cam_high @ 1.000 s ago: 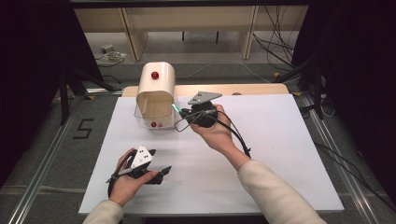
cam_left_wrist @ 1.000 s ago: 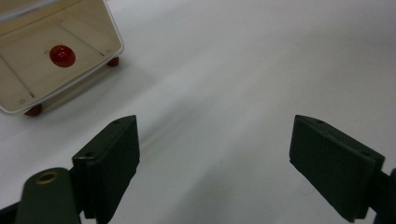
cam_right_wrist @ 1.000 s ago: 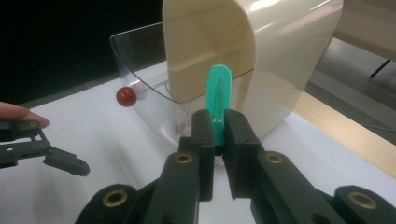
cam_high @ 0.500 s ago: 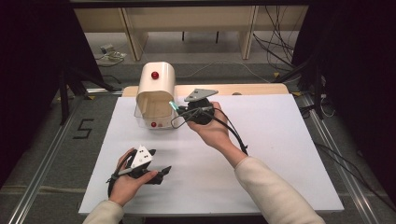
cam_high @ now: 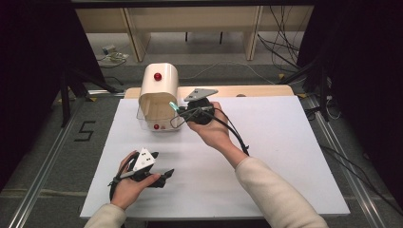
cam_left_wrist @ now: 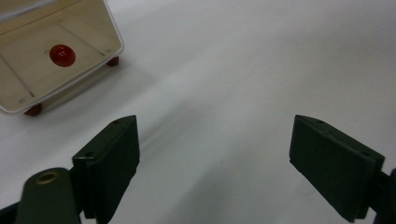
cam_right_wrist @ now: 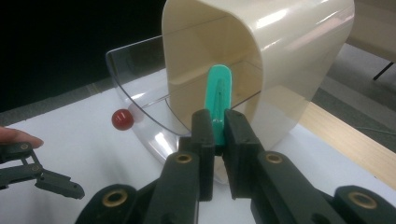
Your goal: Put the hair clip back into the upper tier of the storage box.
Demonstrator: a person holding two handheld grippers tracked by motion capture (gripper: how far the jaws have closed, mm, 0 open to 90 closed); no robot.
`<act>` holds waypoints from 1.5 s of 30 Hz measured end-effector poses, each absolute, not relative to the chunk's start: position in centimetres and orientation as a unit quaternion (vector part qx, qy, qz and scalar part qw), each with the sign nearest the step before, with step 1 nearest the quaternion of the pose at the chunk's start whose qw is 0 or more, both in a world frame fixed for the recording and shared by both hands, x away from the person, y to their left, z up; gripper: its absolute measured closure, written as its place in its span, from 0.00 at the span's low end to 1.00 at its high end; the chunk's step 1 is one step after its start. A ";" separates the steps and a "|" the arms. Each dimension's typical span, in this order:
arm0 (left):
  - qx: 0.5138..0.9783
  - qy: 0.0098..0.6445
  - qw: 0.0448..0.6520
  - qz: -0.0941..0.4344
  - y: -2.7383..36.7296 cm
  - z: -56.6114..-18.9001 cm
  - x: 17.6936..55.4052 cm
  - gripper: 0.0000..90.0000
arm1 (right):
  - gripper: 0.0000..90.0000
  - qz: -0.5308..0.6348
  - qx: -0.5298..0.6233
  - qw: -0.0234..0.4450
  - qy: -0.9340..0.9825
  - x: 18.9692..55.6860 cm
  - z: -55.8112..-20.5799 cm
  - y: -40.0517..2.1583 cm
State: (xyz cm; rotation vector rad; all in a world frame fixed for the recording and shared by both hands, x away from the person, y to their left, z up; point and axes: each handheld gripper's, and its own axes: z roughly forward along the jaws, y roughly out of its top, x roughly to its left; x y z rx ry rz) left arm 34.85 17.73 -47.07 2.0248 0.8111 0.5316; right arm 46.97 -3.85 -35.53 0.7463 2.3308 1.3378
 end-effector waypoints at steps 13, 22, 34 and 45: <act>0.813 0.326 0.434 0.213 17.7 -47.1 34.9 0.18 | 0.93 0.471 0.265 0.173 0.824 47.5 -35.4 -3.1; 0.813 0.325 0.434 0.213 17.7 -47.0 34.8 0.18 | 0.93 0.473 0.261 0.173 0.823 47.7 -35.2 -2.6; 0.814 0.323 0.434 0.212 17.7 -47.1 34.8 0.18 | 0.92 0.479 0.258 0.163 0.823 48.4 -35.2 -0.9; 0.812 0.325 0.436 0.211 17.7 -47.1 34.8 0.18 | 0.64 0.496 0.260 0.177 0.809 48.0 -34.9 -2.1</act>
